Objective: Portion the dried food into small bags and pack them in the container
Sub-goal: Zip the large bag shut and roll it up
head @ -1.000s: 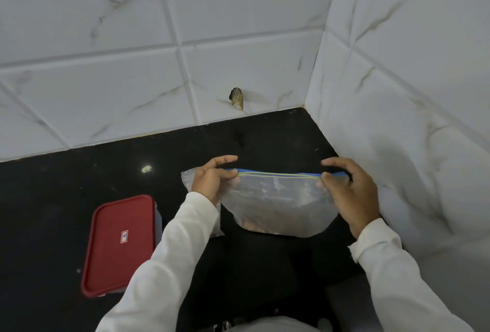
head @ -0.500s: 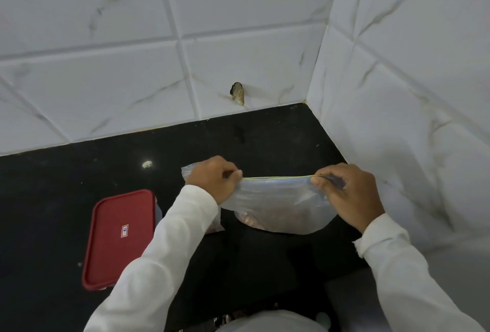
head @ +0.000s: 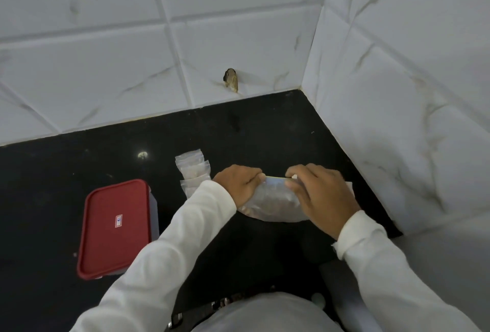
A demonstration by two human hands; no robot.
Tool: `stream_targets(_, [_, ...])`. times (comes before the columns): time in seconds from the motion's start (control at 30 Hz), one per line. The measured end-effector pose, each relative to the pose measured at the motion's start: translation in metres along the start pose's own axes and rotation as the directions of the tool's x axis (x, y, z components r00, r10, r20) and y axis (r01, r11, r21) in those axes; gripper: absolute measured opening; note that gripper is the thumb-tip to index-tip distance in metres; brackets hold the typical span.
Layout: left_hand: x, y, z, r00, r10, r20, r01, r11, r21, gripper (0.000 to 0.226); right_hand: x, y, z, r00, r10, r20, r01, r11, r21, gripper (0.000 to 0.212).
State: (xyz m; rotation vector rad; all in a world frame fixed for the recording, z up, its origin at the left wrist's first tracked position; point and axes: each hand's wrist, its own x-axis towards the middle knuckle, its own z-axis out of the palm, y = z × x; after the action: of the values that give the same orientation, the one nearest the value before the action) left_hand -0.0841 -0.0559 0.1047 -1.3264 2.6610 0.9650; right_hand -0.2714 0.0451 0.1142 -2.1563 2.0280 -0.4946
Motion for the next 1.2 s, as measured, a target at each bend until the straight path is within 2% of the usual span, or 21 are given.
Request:
stream_targets(0.07, [-0.001, -0.002, 0.003, 0.999, -0.023, 0.045, 0.026, 0.998, -0.065, 0.038, 0.000, -0.002, 0.008, 0.992, 0.012, 0.123, -0.012, 1.000, 0.003, 0.026])
stream_targets(0.13, [-0.008, -0.002, 0.010, 0.999, 0.001, 0.049, 0.001, 0.999, -0.043, 0.034, -0.002, -0.003, 0.015, 0.975, 0.058, 0.216, -0.064, 0.998, 0.023, 0.023])
stream_targets(0.2, [-0.017, -0.002, 0.023, 0.997, 0.081, -0.017, -0.081, 0.997, -0.003, 0.021, -0.006, -0.003, 0.022, 0.968, 0.099, 0.230, -0.119, 0.990, 0.072, 0.016])
stream_targets(0.23, [-0.022, -0.001, 0.029, 0.990, 0.133, -0.050, -0.133, 0.991, 0.015, 0.021, -0.008, -0.003, 0.025, 0.968, 0.118, 0.222, -0.141, 0.986, 0.093, 0.012])
stream_targets(0.33, [-0.026, -0.001, 0.043, 0.978, 0.211, 0.002, -0.210, 0.974, 0.085, 0.026, -0.014, 0.002, 0.035, 0.952, 0.159, 0.261, -0.199, 0.971, 0.132, 0.008])
stream_targets(0.43, [-0.026, -0.005, 0.047, 0.979, 0.178, 0.096, -0.188, 0.977, 0.105, 0.025, -0.024, 0.001, 0.040, 0.963, 0.113, 0.244, -0.144, 0.983, 0.115, 0.020])
stream_targets(0.57, [-0.023, -0.010, 0.044, 0.978, 0.131, 0.160, -0.148, 0.984, 0.098, 0.026, -0.045, -0.003, 0.045, 0.989, -0.014, 0.147, 0.025, 0.997, -0.069, 0.050])
stream_targets(0.63, [-0.021, -0.012, 0.041, 0.967, 0.084, 0.238, -0.124, 0.980, 0.158, 0.034, -0.050, 0.000, 0.051, 0.975, -0.052, 0.217, 0.074, 0.993, -0.094, 0.043])
stream_targets(0.7, [-0.021, -0.010, 0.041, 0.950, 0.047, 0.310, -0.116, 0.971, 0.207, 0.038, -0.050, 0.004, 0.055, 0.944, -0.030, 0.329, 0.060, 0.995, -0.081, 0.030])
stream_targets(0.8, [-0.025, -0.007, 0.048, 0.955, 0.096, 0.282, -0.168, 0.956, 0.242, 0.044, -0.048, 0.006, 0.055, 0.914, 0.077, 0.399, -0.034, 0.993, -0.113, 0.026])
stream_targets(0.93, [-0.024, -0.009, 0.057, 0.946, 0.168, 0.278, -0.243, 0.934, 0.263, 0.036, -0.051, 0.012, 0.058, 0.895, 0.099, 0.436, -0.067, 0.994, -0.087, 0.051])
stream_targets(1.0, [-0.021, -0.007, 0.060, 0.944, 0.154, 0.291, -0.248, 0.914, 0.321, 0.032, -0.054, 0.016, 0.065, 0.936, 0.027, 0.351, 0.022, 0.990, -0.136, 0.069])
stream_targets(1.03, [-0.019, -0.007, 0.060, 0.945, 0.133, 0.298, -0.231, 0.917, 0.326, 0.032, -0.057, 0.017, 0.069, 0.954, -0.022, 0.299, 0.078, 0.982, -0.174, 0.071])
stream_targets(1.13, [-0.016, -0.014, 0.061, 0.947, 0.053, 0.318, -0.131, 0.965, 0.227, 0.038, -0.067, 0.015, 0.072, 0.985, -0.054, 0.162, 0.081, 0.983, -0.164, 0.040])
stream_targets(1.2, [-0.014, -0.018, 0.062, 0.941, 0.042, 0.335, -0.105, 0.980, 0.170, 0.043, -0.066, 0.013, 0.072, 0.976, -0.060, 0.208, 0.088, 0.988, -0.128, 0.029])
